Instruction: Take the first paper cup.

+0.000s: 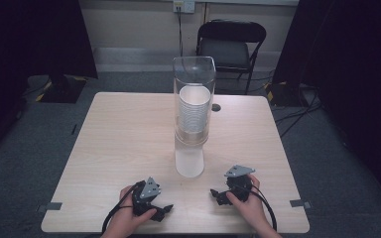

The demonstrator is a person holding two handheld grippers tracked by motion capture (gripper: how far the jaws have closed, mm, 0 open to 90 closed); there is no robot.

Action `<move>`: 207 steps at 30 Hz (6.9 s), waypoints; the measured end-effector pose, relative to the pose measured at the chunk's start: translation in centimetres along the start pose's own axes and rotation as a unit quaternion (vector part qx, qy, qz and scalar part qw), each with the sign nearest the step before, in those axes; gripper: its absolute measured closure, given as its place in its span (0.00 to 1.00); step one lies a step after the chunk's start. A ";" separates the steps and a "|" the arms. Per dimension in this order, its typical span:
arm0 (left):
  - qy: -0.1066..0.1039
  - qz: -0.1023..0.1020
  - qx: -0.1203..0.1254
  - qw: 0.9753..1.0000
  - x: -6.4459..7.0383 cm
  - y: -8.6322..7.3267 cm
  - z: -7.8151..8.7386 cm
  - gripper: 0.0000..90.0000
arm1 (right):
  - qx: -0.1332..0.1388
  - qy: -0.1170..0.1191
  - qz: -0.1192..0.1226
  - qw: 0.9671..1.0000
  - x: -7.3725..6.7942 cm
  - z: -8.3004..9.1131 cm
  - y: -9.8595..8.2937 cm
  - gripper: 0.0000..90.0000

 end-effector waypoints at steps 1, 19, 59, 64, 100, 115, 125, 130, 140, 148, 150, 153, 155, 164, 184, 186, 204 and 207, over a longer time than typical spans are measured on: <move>0.000 0.000 0.000 1.000 0.0 0.0 0.0 0.16 | 0.000 0.000 0.000 1.000 0.0 0.0 0.0 0.00; 0.000 -0.001 -0.003 1.000 0.0 0.0 0.0 0.16 | 0.023 -0.025 0.007 0.999 -0.6 -0.7 2.8 0.19; 0.000 -0.001 -0.004 1.000 0.0 0.0 0.1 0.16 | 0.133 0.006 -0.003 0.991 -2.0 -1.5 12.2 0.16; 0.000 -0.001 -0.004 1.000 0.0 0.0 0.1 0.16 | 0.148 0.010 -0.002 0.989 -2.4 -1.5 13.5 0.17; -0.001 -0.001 -0.003 1.000 0.0 0.0 0.0 0.16 | 0.222 0.016 -0.003 0.975 -2.5 -2.4 16.3 0.39; 0.000 0.000 0.000 1.000 0.0 0.0 0.0 0.16 | 0.239 0.000 0.009 0.971 -2.4 -2.6 15.7 0.40; 0.000 0.000 0.000 1.000 0.0 0.0 0.0 0.16 | 0.232 0.009 0.003 0.973 -2.4 -2.8 15.3 0.40; 0.001 -0.001 -0.002 1.000 0.0 0.0 0.0 0.16 | 0.137 0.006 -0.006 0.991 -1.8 -5.6 10.3 0.41; -0.001 -0.002 -0.003 1.000 0.0 0.0 0.0 0.16 | 0.080 0.022 0.008 0.996 0.0 -4.6 6.8 0.40; -0.002 -0.002 -0.003 1.000 0.0 0.0 0.0 0.16 | 0.086 0.017 0.031 0.996 0.4 -2.4 5.9 0.40; 0.000 -0.002 -0.003 1.000 0.0 0.0 0.0 0.16 | 0.087 0.014 0.046 0.995 0.3 -2.0 5.8 0.40; -0.002 -0.001 -0.001 1.000 0.0 0.0 0.0 0.16 | 0.104 0.025 0.047 0.993 -0.5 -1.5 5.7 0.40; -0.001 -0.001 -0.001 1.000 0.0 0.0 0.0 0.16 | 0.107 0.035 0.055 0.992 -1.1 -1.3 5.5 0.40; -0.003 0.027 0.026 0.999 -0.1 1.7 0.6 0.24 | 0.111 0.065 0.075 0.989 -2.6 -1.2 4.9 0.39; -0.020 0.124 0.094 0.988 -2.7 9.6 4.5 0.44 | 0.111 0.090 0.157 0.977 -6.5 -2.3 5.2 0.39; -0.024 0.129 0.095 0.987 -2.7 10.0 4.4 0.47 | 0.107 0.093 0.172 0.975 -6.9 -2.5 5.1 0.39; -0.034 0.189 0.036 0.981 -2.8 9.2 3.2 0.95 | 0.124 0.120 0.212 0.962 -9.8 -2.3 5.9 0.38; -0.038 0.196 0.034 0.979 -2.9 9.2 3.3 0.96 | 0.123 0.118 0.211 0.963 -9.9 -2.3 5.9 0.38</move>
Point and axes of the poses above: each handheld gripper's, and its own axes: z roughly backward along the jaws, y roughly out of its top, x roughly to its right, the point moved 8 cm from there along -z, roughly forward along the jaws, and after that the axes turned 6 degrees about x, right-handed, at the moved point
